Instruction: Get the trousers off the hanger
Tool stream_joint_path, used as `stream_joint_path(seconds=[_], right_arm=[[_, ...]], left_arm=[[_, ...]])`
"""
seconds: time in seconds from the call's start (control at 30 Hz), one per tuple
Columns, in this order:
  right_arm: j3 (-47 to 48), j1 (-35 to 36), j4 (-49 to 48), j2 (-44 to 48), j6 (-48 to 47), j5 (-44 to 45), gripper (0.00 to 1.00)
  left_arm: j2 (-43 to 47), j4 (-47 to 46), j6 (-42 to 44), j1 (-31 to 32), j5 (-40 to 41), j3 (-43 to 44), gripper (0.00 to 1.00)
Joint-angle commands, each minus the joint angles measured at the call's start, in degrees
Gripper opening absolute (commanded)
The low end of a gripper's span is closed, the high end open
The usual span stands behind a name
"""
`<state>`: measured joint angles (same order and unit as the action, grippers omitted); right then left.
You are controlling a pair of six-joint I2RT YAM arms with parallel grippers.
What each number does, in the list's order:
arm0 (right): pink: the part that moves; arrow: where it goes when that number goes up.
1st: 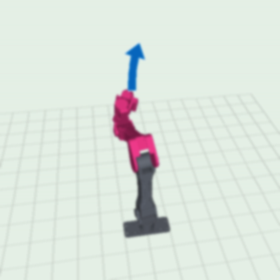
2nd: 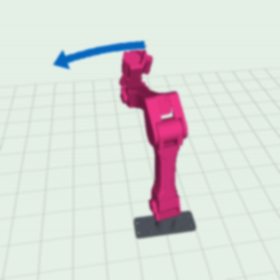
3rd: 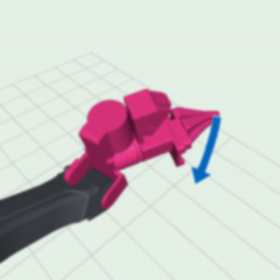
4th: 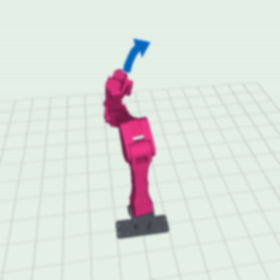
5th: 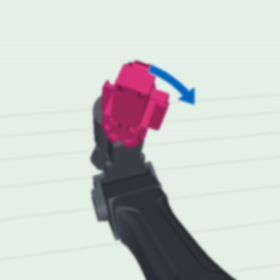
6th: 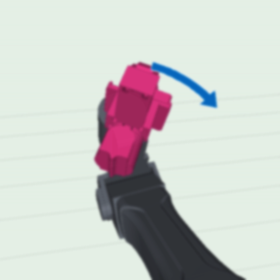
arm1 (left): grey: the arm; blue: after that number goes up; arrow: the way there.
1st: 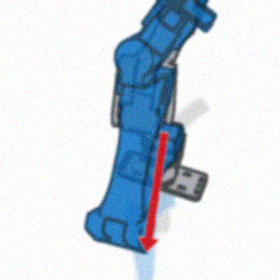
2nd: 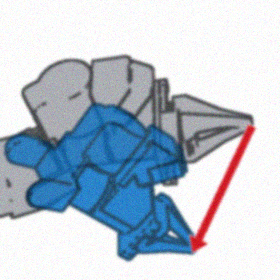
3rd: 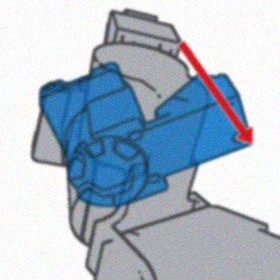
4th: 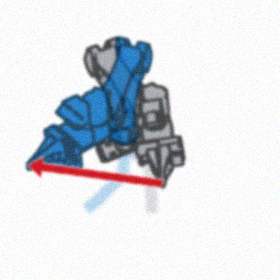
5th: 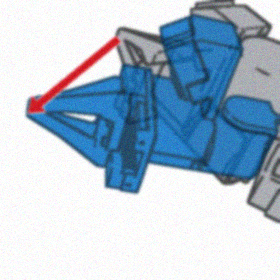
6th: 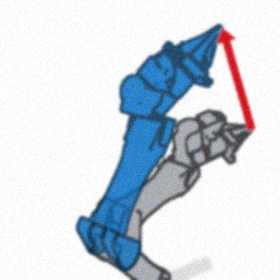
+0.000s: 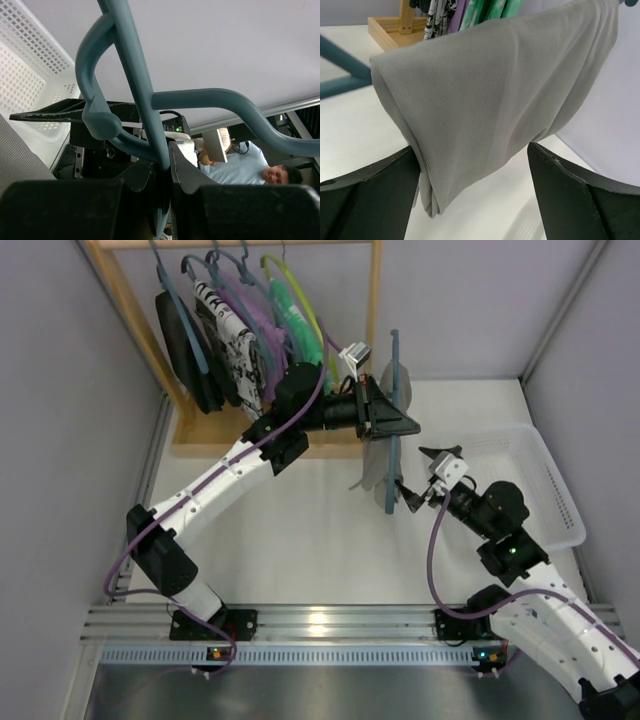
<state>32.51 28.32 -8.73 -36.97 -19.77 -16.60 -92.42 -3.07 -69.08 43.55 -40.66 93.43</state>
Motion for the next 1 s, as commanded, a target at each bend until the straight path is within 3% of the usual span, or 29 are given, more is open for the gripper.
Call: stream_joint_path(seconds=[0.0, 0.3, 0.57, 0.97], right_arm=[[-2.1, -0.46, -0.32, 1.2, -2.9, -1.94, 0.87], [-3.33, -0.54, -2.78, -0.91, -3.87, 0.96, 0.89], [-5.35, -1.42, -0.58, 0.93, -6.95, -0.89, 0.99], [-7.2, -2.47, -3.74, -0.47, -6.16, -0.01, 0.99]], left_arm=[[2.07, -9.41, 1.32, -0.04, -0.73, 4.13, 0.0], [1.89, -9.41, 1.23, 0.04, -1.0, 4.04, 0.0], [1.54, -9.32, 1.14, 0.04, -1.0, 4.39, 0.0], [1.54, -9.41, 0.88, 0.04, -0.82, 4.92, 0.0]])
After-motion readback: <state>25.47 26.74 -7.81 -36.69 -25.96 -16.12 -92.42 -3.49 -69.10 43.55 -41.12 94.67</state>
